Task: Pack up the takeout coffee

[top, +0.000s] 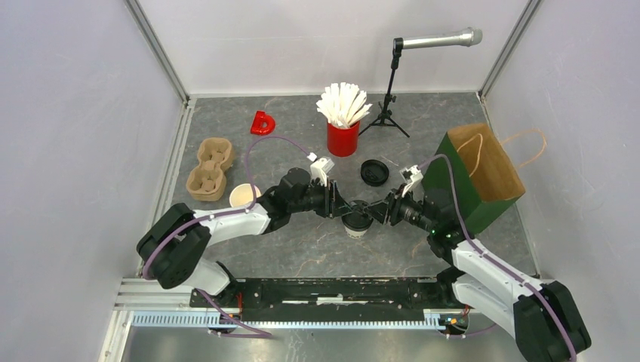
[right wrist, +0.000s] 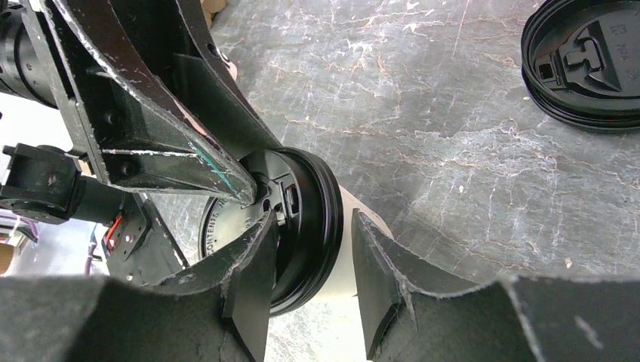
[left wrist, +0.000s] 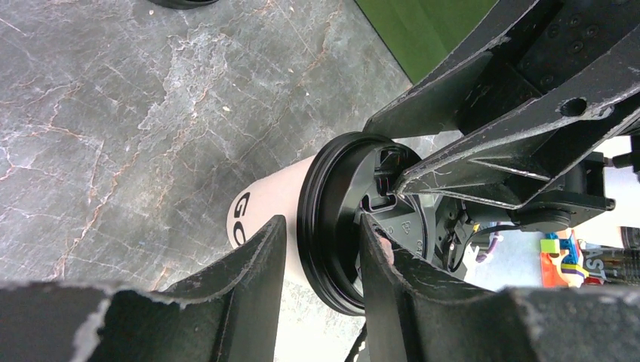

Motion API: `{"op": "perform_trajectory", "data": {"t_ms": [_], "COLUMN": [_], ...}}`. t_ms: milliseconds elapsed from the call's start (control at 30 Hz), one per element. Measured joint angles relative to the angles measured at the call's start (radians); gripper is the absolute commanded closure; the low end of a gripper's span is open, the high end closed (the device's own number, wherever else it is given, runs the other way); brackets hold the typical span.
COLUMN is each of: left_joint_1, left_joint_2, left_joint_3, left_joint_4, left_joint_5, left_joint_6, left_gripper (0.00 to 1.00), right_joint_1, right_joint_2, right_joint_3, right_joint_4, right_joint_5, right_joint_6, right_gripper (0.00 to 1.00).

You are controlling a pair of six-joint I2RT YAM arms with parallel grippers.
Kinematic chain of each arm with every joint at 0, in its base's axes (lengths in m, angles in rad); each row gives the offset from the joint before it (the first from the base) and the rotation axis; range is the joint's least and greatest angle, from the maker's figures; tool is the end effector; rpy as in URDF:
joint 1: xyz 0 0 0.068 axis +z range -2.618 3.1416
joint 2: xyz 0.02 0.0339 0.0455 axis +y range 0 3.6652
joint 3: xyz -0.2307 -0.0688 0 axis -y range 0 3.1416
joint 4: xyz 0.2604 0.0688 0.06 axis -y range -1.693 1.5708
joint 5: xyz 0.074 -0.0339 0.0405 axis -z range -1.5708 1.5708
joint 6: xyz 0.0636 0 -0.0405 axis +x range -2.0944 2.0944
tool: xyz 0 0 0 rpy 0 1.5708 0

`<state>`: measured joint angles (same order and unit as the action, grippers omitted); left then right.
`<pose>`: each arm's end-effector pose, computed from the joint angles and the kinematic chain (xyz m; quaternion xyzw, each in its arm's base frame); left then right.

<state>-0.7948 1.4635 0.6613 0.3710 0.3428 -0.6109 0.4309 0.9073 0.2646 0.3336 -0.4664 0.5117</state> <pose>0.2236 -0.2584 0.1414 0.1678 0.8177 -0.4532 0.3127 0.2124 0.1291 0.1474 -0.1045 0.7905 0.4268 0.4266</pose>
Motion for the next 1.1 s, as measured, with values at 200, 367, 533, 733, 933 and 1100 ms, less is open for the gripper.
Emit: {"op": "perform_trajectory", "data": {"t_ms": [200,367,533,733,933,1100], "left_joint_1": [-0.004,-0.004,-0.007,-0.007,-0.007,-0.008], "left_joint_2": [0.004,0.004,0.007,0.035,0.040,0.011], "left_joint_3": [-0.027,-0.040,-0.048,-0.071,-0.094,-0.087], "left_joint_4": [0.057,0.084,0.098,0.164,0.216,0.179], "left_joint_5": [-0.002,-0.012,-0.027,-0.023,-0.024,-0.027], "left_joint_6": [-0.002,-0.002,-0.003,-0.022,-0.037,-0.048], "left_gripper": [0.54,0.54,0.54,0.54,0.54,0.50], "right_joint_1": [-0.012,-0.014,-0.014,-0.017,-0.017,-0.016], "right_joint_2": [-0.003,0.007,0.040,0.099,0.101,0.055], "right_joint_3": [-0.089,-0.138,-0.174,-0.188,-0.195,-0.187], "right_joint_4": [0.148,0.246,0.350,0.439,0.455,0.393], "right_joint_5": [0.000,0.001,0.004,-0.002,0.000,0.005], "right_joint_6": [0.070,0.113,0.148,0.186,0.194,0.181], "right_gripper": [0.55,0.55,0.55,0.55,0.54,0.48]}}
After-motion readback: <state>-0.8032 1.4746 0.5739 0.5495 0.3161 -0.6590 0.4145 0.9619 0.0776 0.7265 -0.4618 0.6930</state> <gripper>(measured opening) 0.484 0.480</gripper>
